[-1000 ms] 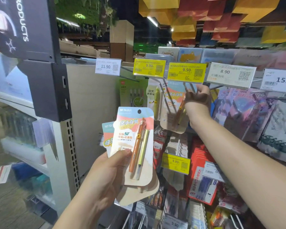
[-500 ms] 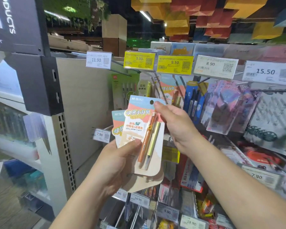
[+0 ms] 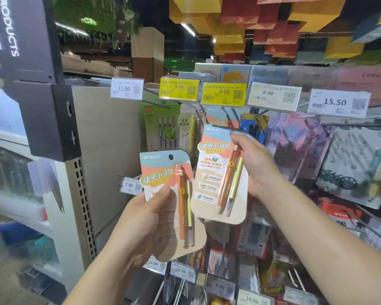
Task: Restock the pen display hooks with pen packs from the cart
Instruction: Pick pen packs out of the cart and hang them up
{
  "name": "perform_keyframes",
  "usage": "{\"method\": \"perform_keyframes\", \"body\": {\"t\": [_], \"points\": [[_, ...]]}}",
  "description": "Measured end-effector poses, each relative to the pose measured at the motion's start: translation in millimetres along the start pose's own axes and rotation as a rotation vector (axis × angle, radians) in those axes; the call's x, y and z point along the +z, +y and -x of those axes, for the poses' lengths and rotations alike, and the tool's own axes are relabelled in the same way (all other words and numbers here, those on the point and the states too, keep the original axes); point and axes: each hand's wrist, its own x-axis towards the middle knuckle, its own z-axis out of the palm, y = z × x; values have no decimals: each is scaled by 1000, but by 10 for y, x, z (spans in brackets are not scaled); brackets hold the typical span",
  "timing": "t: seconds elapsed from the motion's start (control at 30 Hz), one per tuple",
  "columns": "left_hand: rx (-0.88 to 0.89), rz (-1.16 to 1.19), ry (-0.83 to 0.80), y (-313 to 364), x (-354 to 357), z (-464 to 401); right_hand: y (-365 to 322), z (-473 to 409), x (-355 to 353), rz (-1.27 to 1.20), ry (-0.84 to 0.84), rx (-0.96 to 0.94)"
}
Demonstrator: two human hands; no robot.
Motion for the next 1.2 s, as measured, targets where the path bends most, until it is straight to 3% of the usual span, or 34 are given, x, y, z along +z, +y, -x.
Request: {"method": "perform_keyframes", "body": {"t": [0.3,0.57,0.83,1.2], "points": [[25,-10,18,65,7,-44,-175,-245,-139,601,84,-334],[26,1,-15,75,59,-37,-195,-386,79,523,129,-432],[-2,29,21,53,-53,-76,-111,-444,104,471,65,-527],[-30,41,27,55,22,-125,-187,-504,125,524,43,-441]]}}
